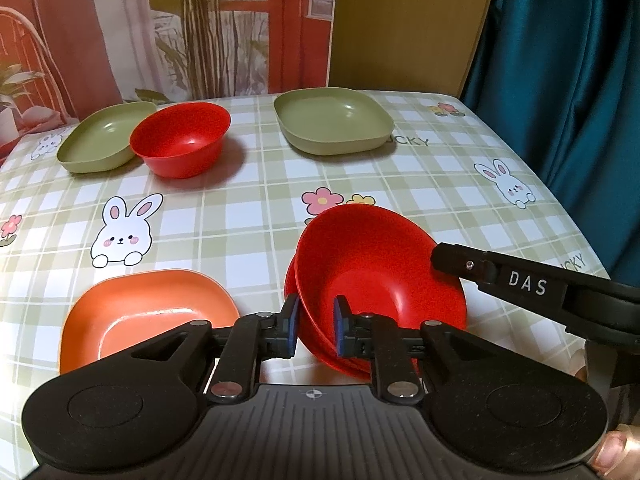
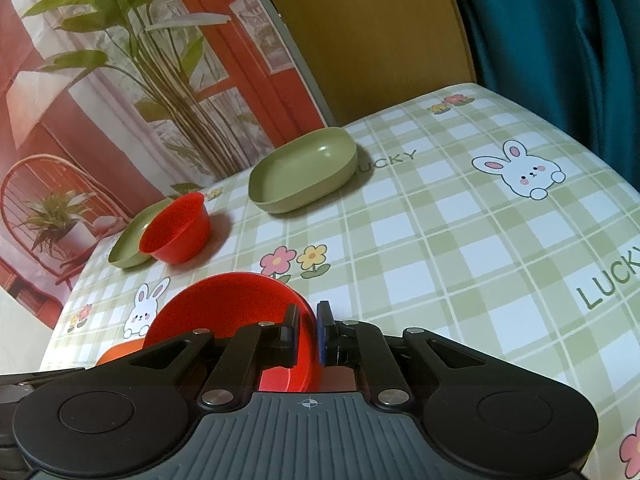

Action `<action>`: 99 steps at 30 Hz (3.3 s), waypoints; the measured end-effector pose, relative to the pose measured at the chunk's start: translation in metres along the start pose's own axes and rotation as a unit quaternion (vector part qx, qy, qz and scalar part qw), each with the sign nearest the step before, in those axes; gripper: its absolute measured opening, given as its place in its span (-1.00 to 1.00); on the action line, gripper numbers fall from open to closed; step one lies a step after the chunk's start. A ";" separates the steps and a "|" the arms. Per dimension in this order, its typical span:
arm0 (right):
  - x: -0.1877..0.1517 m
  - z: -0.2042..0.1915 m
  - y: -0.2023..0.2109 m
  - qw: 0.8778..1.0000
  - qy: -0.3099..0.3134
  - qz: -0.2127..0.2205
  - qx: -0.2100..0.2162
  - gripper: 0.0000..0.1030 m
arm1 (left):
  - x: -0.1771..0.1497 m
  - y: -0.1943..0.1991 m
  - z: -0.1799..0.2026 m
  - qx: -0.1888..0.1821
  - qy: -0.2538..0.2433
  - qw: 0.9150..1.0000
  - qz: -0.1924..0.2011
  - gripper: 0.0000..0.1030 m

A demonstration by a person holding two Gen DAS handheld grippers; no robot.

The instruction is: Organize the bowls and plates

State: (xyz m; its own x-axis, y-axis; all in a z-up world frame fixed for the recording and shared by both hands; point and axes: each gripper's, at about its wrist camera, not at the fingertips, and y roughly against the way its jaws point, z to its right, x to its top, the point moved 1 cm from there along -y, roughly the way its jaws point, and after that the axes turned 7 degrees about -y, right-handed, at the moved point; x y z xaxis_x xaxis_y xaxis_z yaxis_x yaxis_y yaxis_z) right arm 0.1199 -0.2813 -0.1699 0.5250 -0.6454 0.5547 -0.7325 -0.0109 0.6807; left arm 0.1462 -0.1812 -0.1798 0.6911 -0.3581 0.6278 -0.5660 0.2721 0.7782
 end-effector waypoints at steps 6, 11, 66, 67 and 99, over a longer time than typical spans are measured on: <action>-0.002 0.000 -0.001 1.000 0.005 -0.001 -0.009 -0.76 | -0.001 0.001 -0.002 0.000 0.006 1.000 0.002 -0.34; -0.005 0.000 -0.004 1.000 0.007 -0.006 -0.013 -0.73 | -0.004 -0.001 -0.005 0.000 0.018 1.000 0.000 -0.33; 0.052 -0.132 -0.036 0.993 0.091 0.070 0.032 -0.56 | 0.064 0.067 -0.167 0.076 0.056 0.982 0.162 0.02; 0.052 -0.136 -0.044 0.994 0.088 0.064 0.031 -0.56 | 0.069 0.058 -0.169 0.071 0.055 0.983 0.160 0.02; 0.055 -0.163 -0.207 0.994 0.088 -0.049 -0.032 -0.80 | 0.099 -0.097 -0.189 -0.009 0.050 0.995 0.089 -0.76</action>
State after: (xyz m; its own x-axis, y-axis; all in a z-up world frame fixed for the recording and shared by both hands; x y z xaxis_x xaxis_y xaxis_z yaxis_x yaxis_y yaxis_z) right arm 0.3709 -0.1899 -0.2021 0.6639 -0.5001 0.5560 -0.6483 -0.0144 0.7612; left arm 0.3546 -0.0742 -0.1903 0.6232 -0.2124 0.7527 -0.6756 0.3386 0.6549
